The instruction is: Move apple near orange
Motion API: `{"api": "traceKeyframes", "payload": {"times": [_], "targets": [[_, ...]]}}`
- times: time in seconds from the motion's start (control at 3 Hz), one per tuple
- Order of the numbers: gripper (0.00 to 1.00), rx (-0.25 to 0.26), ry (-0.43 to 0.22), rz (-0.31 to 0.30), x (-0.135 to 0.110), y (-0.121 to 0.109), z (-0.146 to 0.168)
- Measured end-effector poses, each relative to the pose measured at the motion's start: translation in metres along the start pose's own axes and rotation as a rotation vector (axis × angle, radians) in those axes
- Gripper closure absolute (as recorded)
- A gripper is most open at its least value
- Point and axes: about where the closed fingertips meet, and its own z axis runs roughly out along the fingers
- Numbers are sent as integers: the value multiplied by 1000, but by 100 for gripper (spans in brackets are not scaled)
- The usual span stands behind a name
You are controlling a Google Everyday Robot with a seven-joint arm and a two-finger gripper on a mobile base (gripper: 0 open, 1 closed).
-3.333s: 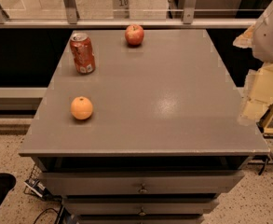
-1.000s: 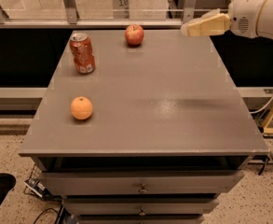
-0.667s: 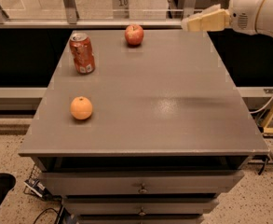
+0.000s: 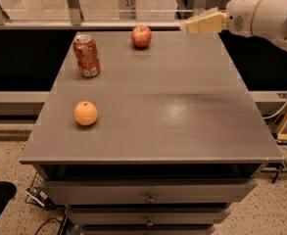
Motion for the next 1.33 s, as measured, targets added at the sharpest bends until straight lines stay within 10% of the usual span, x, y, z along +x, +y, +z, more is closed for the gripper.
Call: {"api": "traceKeyframes", "payload": {"times": [1.33], "targets": [[0,-174,-47,130,55,32,188]]}}
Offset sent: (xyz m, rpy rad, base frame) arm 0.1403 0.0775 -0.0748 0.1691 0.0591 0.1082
